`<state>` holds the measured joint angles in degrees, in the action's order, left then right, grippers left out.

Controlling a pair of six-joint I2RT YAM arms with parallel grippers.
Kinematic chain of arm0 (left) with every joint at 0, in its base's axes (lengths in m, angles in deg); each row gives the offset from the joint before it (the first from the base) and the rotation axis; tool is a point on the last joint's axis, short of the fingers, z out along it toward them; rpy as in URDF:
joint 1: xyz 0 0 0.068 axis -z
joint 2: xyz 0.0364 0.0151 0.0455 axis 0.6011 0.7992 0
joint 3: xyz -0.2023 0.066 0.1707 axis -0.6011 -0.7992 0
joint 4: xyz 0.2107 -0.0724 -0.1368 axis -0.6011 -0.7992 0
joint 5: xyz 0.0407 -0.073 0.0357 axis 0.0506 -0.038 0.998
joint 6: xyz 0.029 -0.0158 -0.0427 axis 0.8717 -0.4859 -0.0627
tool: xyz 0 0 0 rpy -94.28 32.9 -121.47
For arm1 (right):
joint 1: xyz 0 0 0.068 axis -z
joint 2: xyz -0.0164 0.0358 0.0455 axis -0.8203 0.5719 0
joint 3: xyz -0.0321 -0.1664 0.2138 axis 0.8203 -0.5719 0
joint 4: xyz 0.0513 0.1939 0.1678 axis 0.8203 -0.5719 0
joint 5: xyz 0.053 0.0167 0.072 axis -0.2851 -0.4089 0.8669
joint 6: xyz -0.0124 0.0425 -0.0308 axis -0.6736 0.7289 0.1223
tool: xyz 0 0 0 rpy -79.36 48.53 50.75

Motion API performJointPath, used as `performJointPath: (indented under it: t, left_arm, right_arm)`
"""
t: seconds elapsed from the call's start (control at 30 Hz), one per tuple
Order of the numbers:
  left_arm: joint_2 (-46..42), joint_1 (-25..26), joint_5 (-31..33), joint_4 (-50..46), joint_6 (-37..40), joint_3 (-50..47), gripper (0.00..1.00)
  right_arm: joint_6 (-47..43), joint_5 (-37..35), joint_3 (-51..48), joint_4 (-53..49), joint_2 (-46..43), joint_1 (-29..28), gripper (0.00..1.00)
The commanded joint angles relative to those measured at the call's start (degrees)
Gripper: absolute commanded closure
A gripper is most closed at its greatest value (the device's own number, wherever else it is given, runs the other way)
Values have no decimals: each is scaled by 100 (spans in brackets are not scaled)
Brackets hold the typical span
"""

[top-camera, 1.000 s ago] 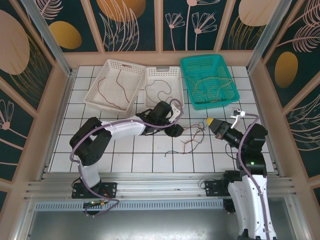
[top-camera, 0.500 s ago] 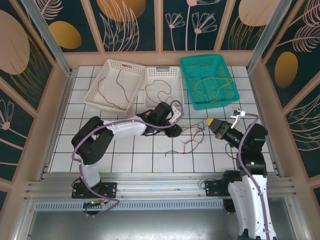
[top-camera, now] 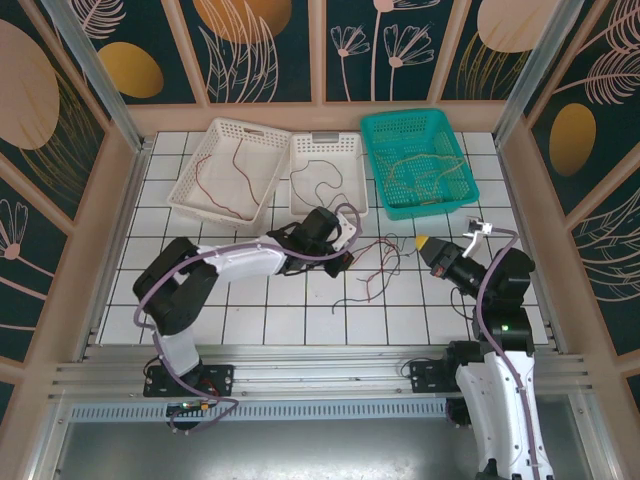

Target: Untangle the cables

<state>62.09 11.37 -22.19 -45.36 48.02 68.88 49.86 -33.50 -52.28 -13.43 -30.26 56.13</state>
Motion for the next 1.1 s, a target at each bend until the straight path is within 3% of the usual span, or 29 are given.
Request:
performJointPath:
  t: [0.0, 0.23, 0.57, 0.73, 1.07]
  left_arm:
    - [-944, -103, 281, -48, -300, -208, 100]
    - [-2730, -403, 765, -675, -589, -606, 100]
    - [-4505, -1070, 2230, -2355, -139, -88, 100]
    - [-5026, -1218, 3144, -2811, -122, 273, 100]
    - [-5282, -1221, 3927, -3210, -233, 1255, 100]
  right_arm:
    - [-36, -691, -53, -374, -34, -40, 100]
    - [232, -1420, -476, -573, 237, -13, 100]
    - [690, -1880, -989, -385, 492, 96, 100]
    - [918, -1976, -1218, -353, 564, 244, 100]
    - [971, -2218, -1372, -330, 646, 356, 100]
